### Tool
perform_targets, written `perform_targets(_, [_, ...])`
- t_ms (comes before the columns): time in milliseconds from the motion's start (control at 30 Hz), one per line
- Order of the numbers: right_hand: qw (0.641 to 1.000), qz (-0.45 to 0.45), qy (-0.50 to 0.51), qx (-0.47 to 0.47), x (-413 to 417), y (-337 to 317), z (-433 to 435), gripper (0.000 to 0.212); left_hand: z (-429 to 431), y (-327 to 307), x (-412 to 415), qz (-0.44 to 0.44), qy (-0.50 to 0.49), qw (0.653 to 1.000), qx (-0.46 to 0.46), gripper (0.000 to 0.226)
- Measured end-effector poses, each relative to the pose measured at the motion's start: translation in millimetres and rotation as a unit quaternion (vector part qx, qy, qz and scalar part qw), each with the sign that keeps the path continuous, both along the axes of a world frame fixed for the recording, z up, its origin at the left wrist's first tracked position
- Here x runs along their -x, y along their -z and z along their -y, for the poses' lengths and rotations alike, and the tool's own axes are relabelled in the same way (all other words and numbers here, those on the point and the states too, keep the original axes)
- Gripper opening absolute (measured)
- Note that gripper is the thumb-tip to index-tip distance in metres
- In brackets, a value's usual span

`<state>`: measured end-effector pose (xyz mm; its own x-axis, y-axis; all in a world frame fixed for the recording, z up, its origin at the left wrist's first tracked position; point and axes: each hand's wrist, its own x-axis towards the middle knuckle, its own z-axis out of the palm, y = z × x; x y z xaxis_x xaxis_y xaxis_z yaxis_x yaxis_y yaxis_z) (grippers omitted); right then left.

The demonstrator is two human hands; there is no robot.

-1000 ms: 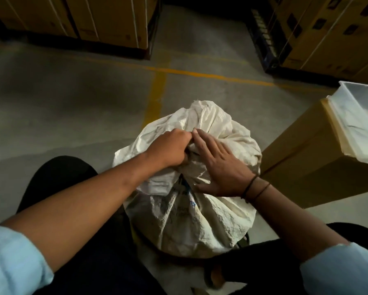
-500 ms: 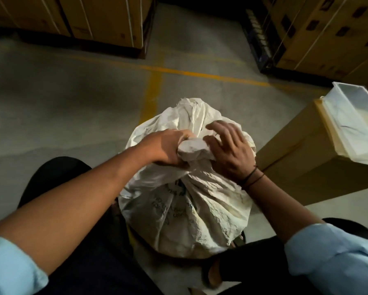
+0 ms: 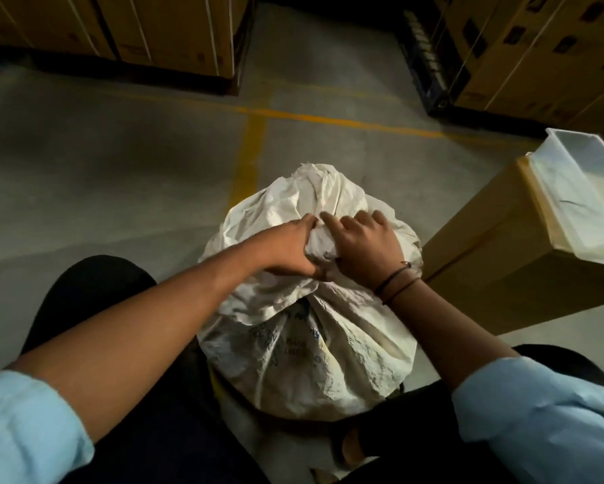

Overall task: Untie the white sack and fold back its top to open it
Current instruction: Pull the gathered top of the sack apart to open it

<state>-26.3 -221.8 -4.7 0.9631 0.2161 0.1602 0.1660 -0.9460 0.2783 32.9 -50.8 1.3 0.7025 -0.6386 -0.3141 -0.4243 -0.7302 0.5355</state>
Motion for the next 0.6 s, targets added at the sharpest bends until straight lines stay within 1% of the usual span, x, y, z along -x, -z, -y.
perform_targets(33, [0.999, 0.047, 0.021, 0.017, -1, 5, 1, 0.049, -4, -4, -7, -0.015, 0.019, 1.0, -0.005, 0.118])
perform_targets(67, [0.996, 0.079, 0.042, 0.025, -1, 9, 2, 0.044, -8, -6, -12, -0.015, 0.03, 0.999, -0.016, 0.122])
perform_targets(100, [0.995, 0.082, 0.056, 0.027, -2, 9, 0, 0.042, -11, -6, -14, -0.005, 0.028, 0.999, -0.028, 0.12])
perform_targets(133, [0.995, 0.065, 0.068, 0.028, -2, 7, -3, 0.04, -13, -4, -13, 0.02, 0.017, 0.999, -0.043, 0.111])
perform_targets(167, [0.996, 0.026, 0.079, 0.026, -1, 5, -5, 0.04, -13, -2, -9, 0.065, 0.004, 0.996, -0.062, 0.098])
perform_targets(200, [0.995, -0.04, 0.085, 0.018, 1, 6, -6, 0.045, -10, 1, -2, 0.125, -0.001, 0.989, -0.078, 0.084])
perform_targets(233, [0.992, -0.096, 0.081, -0.004, 3, 8, -4, 0.059, -6, 6, 5, 0.192, 0.005, 0.978, -0.08, 0.074])
perform_targets(267, [0.985, -0.158, 0.071, -0.027, 6, 4, -1, 0.081, -2, 12, 13, 0.261, 0.024, 0.962, -0.071, 0.067])
perform_targets(300, [0.977, -0.198, 0.045, -0.06, 9, 0, 4, 0.101, 2, 18, 19, 0.323, 0.048, 0.944, -0.054, 0.061])
perform_targets(333, [0.973, -0.205, 0.007, -0.104, 11, -5, 10, 0.112, 4, 21, 23, 0.372, 0.065, 0.925, -0.023, 0.055])
perform_targets(367, [0.971, -0.189, -0.035, -0.141, 12, -9, 15, 0.116, 5, 23, 25, 0.402, 0.074, 0.912, 0.018, 0.049])
perform_targets(400, [0.973, -0.156, -0.07, -0.154, 13, -9, 20, 0.116, 5, 22, 27, 0.412, 0.075, 0.906, 0.061, 0.046])
perform_targets(467, [0.981, -0.07, -0.113, -0.142, 14, -2, 22, 0.107, 3, 23, 30, 0.384, 0.064, 0.913, 0.12, 0.048])
perform_targets(533, [0.984, 0.022, -0.131, -0.12, 14, 9, 17, 0.087, 2, 23, 27, 0.316, 0.047, 0.937, 0.139, 0.059])
perform_targets(600, [0.984, 0.085, -0.117, -0.099, 13, 20, 16, 0.074, -1, 22, 17, 0.215, 0.035, 0.967, 0.133, 0.076])
